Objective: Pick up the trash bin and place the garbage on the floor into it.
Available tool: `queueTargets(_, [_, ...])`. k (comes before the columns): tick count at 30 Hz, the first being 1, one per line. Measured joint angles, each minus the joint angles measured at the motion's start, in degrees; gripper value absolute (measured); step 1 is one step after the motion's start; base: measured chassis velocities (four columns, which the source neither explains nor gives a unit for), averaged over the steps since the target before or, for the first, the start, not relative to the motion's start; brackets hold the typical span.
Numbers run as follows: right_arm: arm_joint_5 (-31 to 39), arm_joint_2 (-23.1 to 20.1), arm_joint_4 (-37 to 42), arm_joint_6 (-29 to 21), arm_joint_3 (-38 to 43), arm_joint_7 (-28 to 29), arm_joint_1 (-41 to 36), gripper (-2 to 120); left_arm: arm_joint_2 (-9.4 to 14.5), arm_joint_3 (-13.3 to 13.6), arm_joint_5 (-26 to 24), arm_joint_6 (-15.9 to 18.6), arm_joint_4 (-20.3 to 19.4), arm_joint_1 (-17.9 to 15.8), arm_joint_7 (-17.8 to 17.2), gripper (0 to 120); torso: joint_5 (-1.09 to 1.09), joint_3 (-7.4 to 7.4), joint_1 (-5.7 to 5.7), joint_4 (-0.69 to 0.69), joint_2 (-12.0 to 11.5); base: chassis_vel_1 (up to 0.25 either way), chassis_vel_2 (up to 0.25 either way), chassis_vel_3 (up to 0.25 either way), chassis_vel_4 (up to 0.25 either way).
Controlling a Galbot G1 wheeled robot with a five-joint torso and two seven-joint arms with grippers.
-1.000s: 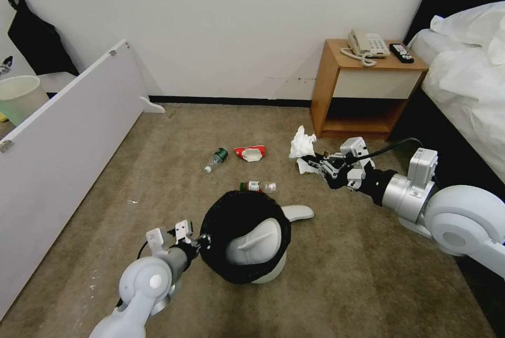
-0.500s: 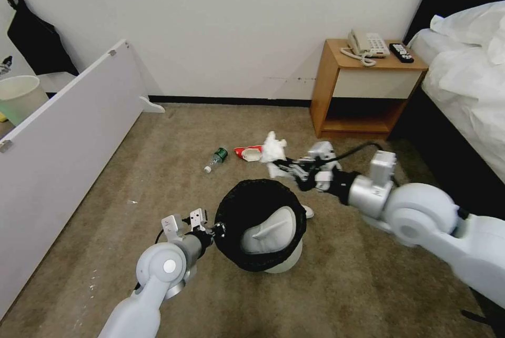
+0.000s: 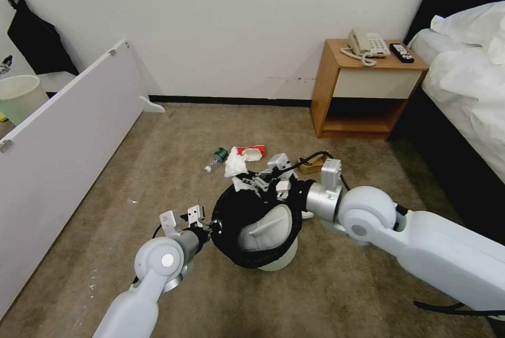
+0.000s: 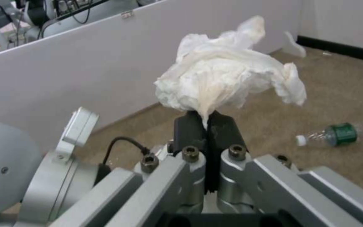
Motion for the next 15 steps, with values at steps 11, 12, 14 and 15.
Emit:
queueTargets(11, [-0.12, 0.86, -0.61, 0.06, -2.31, 0.42, 0.76, 0, 0.33, -1.09, -0.11, 0.0, 0.93, -0.79, 0.33, 1, 0.01, -0.01, 0.0, 0.0, 0.0, 0.0, 0.0, 0.0, 0.0])
queueTargets(12, [-0.12, 0.86, -0.61, 0.06, -2.31, 0.42, 0.76, 0, 0.33, -1.09, -0.11, 0.0, 0.93, -0.79, 0.33, 1, 0.01, -0.01, 0.0, 0.0, 0.0, 0.0, 0.0, 0.0, 0.0])
queueTargets(14, [-0.2, 0.65, -0.68, 0.12, -2.84, 0.41, 0.74, 0, 0.48, -1.37, -0.19, 0.0, 1.05, -0.91, 0.55, 1, 0.01, 0.0, 0.0, 0.0, 0.0, 0.0, 0.0, 0.0, 0.0])
queueTargets(15, [-0.28, 0.35, -0.63, 0.15, -3.24, 0.39, 0.53, 0, 0.51, -1.56, -0.19, -0.02, 1.14, -0.92, 0.71, 1, 0.01, 0.0, 0.0, 0.0, 0.0, 0.0, 0.0, 0.0, 0.0])
